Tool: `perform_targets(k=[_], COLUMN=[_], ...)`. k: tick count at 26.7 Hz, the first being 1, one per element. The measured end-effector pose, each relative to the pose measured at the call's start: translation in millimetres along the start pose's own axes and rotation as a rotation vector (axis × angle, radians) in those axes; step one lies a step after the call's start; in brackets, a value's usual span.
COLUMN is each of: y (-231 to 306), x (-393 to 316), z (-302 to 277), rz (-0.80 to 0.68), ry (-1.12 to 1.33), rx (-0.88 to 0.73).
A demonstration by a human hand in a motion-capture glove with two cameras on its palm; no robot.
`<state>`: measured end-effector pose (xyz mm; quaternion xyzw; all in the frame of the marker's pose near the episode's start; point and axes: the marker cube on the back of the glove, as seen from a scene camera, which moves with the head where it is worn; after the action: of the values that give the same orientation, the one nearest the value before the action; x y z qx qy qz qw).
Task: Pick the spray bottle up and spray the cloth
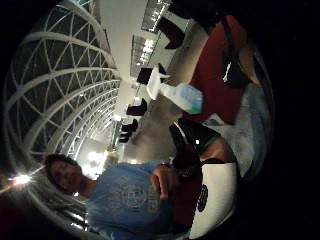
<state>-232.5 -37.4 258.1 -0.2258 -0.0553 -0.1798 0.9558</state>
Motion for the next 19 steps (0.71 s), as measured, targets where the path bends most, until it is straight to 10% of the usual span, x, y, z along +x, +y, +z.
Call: perform_targets(k=[19], y=[149], x=[101], z=[-158], rz=[0.125], ry=[0.394], rx=[0.174])
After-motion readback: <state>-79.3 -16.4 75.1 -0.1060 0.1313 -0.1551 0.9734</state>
